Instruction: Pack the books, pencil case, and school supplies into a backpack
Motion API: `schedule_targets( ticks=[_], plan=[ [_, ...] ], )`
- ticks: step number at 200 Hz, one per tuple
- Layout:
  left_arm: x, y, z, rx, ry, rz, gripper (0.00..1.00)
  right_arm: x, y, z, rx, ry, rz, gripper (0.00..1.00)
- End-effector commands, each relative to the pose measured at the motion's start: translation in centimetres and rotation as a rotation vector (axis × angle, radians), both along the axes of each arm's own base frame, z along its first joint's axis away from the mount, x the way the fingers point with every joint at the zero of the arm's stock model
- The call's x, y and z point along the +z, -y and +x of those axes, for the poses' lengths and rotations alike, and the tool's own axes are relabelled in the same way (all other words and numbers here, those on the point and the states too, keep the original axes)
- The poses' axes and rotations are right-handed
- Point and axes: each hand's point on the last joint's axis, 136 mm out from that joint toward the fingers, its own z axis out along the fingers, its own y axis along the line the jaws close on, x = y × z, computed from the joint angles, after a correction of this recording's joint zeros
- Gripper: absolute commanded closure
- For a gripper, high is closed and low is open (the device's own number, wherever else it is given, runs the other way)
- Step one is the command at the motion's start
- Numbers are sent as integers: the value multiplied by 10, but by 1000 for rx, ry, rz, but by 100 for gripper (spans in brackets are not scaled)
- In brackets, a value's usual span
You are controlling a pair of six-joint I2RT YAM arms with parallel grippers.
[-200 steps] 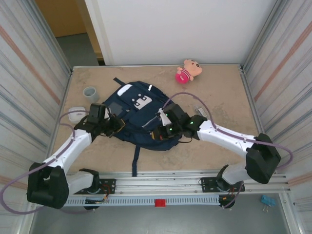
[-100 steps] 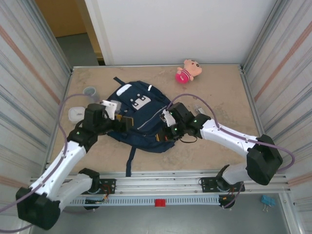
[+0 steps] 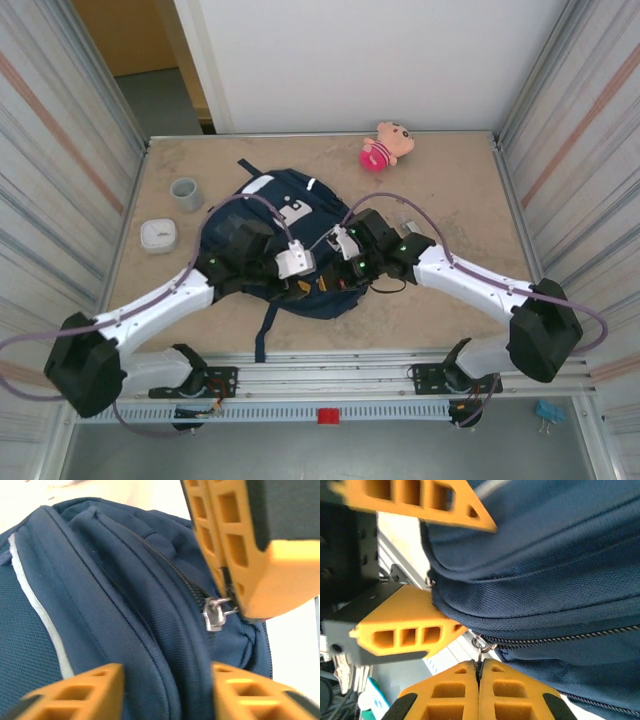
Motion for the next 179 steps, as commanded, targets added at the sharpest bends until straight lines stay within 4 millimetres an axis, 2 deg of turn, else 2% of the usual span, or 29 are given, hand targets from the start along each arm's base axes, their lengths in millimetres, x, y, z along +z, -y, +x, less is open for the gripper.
schedule_targets(
  ticks=[1,15,35,62,88,114,143,161,179],
  plan=[
    [12,4,7,-54,111,7,82,25,5,-1,10,31,60,100],
    [17,-1,2,-67,145,-6,91,9,28,12,-81,38,-41,100],
    [24,-11,-7,-81,159,-33,93,-6,56,28,-178,71,-156,100],
    [19,-27,-23,-107,154,-8,93,-8,74,44,-251,123,-201,100],
    [11,-46,-29,-89,158,48,87,-12,84,54,-278,144,-210,100],
    [2,-74,-20,-2,176,127,84,-6,68,50,-211,145,-114,100],
    [-10,-106,7,128,254,278,77,6,43,26,-114,149,-35,100],
    [-6,-110,17,170,246,241,69,5,24,3,-43,151,-33,100],
    [6,-99,6,136,191,140,52,6,6,-14,2,157,-21,100]
  ],
)
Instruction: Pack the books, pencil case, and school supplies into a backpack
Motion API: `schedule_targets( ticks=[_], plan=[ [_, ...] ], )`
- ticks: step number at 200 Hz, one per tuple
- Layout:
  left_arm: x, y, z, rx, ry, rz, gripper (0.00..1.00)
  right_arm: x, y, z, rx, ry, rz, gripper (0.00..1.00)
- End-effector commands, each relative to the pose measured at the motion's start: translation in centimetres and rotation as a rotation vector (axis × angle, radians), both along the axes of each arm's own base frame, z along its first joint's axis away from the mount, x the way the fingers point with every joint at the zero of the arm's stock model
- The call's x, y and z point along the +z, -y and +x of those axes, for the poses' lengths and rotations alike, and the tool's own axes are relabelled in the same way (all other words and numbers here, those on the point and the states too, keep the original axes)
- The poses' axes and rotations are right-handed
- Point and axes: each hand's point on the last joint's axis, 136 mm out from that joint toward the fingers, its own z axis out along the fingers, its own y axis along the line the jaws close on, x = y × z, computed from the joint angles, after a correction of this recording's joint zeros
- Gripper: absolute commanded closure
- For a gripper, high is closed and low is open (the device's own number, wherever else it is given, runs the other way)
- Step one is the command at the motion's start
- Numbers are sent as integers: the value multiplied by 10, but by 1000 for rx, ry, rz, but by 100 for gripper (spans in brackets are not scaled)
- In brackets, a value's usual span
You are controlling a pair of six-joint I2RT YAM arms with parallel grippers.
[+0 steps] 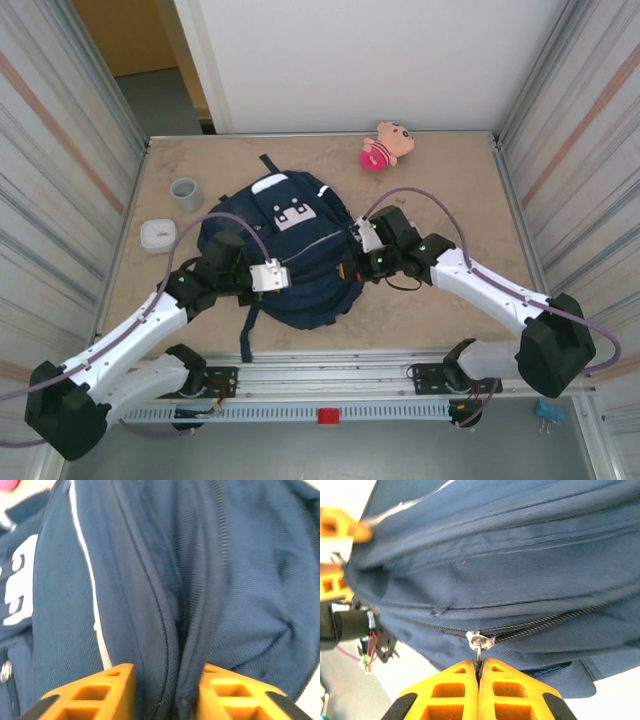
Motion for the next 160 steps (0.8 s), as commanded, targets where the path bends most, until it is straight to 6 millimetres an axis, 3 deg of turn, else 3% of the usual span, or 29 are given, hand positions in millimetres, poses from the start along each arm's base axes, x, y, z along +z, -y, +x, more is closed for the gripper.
schedule_targets(
  ticks=[1,35,63,83,127,160],
  plan=[
    [8,-6,4,38,-4,-31,51,14,-21,-29,79,13,47,100],
    [41,15,-30,10,-111,-215,27,22,-43,-35,96,20,91,100],
    [56,32,-54,-32,-115,-279,22,24,-54,-35,125,3,111,100],
    [47,40,-61,-65,-91,-238,22,29,-59,-37,148,1,129,100],
    [23,51,-46,-72,-84,-156,35,32,-58,-39,160,7,134,100],
    [16,57,-38,-85,-65,-133,56,31,-57,-37,157,8,130,100]
  ],
)
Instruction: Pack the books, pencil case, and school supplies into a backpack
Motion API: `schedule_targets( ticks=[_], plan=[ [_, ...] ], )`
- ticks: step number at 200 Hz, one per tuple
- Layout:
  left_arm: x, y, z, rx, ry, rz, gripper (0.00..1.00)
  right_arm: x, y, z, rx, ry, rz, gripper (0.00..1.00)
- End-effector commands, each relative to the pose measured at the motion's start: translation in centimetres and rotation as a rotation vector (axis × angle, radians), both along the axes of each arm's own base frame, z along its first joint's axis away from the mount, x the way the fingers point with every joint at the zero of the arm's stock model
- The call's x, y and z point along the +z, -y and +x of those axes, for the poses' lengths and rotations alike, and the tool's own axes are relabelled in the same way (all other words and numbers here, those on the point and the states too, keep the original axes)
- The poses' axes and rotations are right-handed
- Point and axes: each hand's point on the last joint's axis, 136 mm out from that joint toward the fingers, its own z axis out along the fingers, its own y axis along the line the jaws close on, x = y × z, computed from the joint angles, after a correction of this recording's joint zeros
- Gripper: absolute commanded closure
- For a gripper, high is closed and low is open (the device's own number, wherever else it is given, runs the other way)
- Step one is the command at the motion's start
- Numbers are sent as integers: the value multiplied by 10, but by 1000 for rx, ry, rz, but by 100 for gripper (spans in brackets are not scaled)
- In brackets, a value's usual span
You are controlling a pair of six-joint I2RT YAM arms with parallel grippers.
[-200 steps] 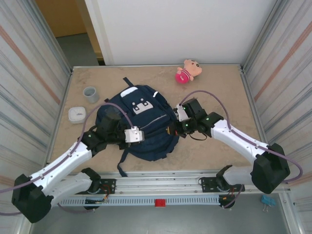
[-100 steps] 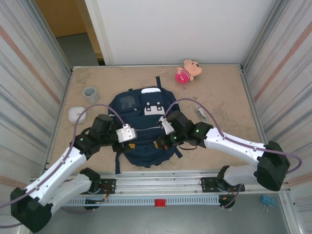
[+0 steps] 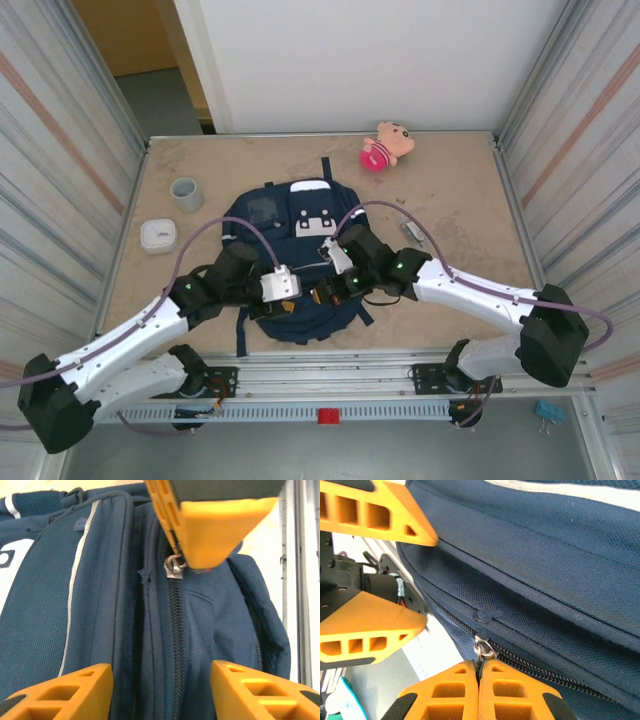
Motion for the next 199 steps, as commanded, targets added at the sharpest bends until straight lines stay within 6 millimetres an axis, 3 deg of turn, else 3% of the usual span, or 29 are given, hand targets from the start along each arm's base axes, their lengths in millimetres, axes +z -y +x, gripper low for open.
schedule_targets(
  ticks=[1,44,90,116,145,155,174,199],
  plan=[
    [4,6,9,-6,57,-12,57,27,-14,4,31,41,90,100],
    [1,-12,13,11,129,41,93,22,18,21,-69,36,43,100],
    [-2,-49,12,57,118,68,97,8,66,36,-147,15,0,100],
    [3,-50,6,53,89,41,82,15,56,32,-95,14,38,100],
    [29,-25,5,71,38,-90,48,30,36,21,-17,36,97,100],
    [37,-14,7,83,48,-119,41,32,32,18,2,34,106,100],
    [42,5,8,71,78,-131,32,35,27,12,30,21,122,100],
    [35,16,22,121,86,-103,33,27,30,13,5,15,79,100]
  ],
)
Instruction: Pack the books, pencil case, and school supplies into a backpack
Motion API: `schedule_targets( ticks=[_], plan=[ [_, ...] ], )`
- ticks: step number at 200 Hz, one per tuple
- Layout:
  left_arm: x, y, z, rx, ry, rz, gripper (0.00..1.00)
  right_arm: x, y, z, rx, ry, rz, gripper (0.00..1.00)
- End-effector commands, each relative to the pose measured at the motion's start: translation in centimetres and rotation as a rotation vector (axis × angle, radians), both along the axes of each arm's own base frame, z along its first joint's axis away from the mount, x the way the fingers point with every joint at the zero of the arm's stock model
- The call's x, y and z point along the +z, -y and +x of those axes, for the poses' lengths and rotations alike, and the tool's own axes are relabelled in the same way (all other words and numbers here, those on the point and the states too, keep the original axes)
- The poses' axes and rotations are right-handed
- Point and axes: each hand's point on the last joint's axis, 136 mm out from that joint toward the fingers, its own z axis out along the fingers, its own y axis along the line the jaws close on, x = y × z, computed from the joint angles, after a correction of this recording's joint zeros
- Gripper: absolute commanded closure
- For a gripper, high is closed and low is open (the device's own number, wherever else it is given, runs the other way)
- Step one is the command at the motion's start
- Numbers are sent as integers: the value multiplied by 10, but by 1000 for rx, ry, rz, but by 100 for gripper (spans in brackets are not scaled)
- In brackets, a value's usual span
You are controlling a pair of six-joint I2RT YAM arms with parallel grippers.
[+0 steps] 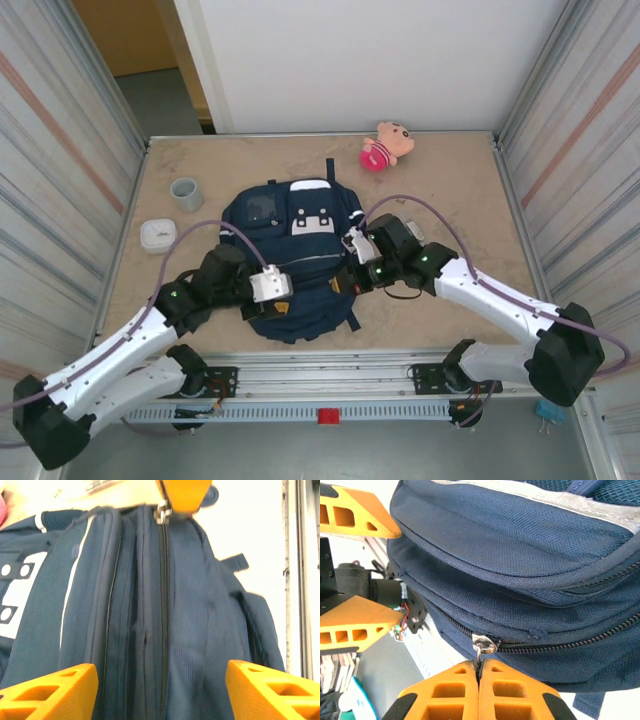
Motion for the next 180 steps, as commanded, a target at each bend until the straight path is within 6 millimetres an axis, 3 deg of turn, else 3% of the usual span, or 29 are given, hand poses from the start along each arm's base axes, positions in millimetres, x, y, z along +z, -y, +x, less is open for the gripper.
schedule_targets(
  ticks=[1,27,40,75,104,123,144,180],
  plan=[
    [15,11,25,104,37,-42,33,16,-9,-1,38,32,40,100],
    [0,11,35,141,32,0,38,9,-1,1,-6,20,-14,66],
    [-3,12,37,151,28,-3,40,6,9,4,-47,20,-51,57],
    [0,10,45,257,-2,-52,47,3,30,12,-159,69,-105,54],
    [-11,9,46,288,-22,-49,59,9,28,15,-169,144,-109,54],
    [-19,13,38,231,-13,-22,72,-2,26,11,-123,187,-149,53],
    [-13,16,30,205,-4,-28,87,-20,27,11,-88,180,-178,52],
    [-15,8,26,208,24,-47,99,-41,18,8,39,194,-164,46]
  ],
)
